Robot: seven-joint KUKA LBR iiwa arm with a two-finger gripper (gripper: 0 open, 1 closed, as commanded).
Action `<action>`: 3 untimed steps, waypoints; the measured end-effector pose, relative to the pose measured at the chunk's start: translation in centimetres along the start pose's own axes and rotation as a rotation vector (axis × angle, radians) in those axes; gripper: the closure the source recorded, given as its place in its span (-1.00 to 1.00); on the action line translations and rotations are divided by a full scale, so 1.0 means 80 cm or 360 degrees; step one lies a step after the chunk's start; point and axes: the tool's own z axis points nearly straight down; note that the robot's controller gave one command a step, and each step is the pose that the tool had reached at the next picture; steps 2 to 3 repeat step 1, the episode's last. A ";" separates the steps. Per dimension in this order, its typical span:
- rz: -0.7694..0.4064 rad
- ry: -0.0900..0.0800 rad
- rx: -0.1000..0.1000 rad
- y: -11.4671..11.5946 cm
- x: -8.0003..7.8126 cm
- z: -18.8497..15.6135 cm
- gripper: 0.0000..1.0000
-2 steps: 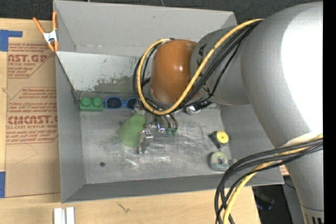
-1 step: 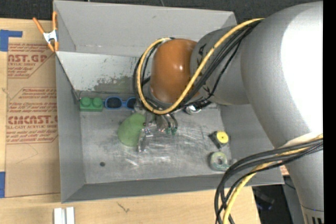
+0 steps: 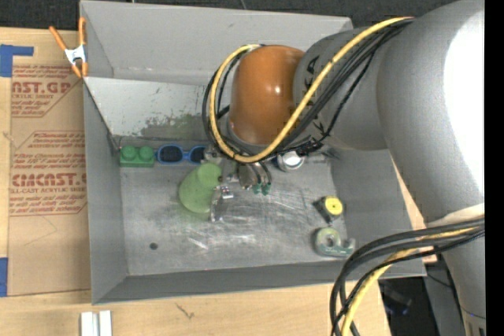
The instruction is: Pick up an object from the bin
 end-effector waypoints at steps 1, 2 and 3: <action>-0.0001 -0.0006 0.0000 0.001 -0.002 -0.072 1.00; -0.0001 -0.0006 0.0000 0.001 -0.002 -0.072 1.00; -0.0001 -0.0006 0.0000 0.001 -0.002 -0.072 1.00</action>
Offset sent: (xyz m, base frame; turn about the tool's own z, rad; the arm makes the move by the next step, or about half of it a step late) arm 0.0001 0.0000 0.0543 0.0000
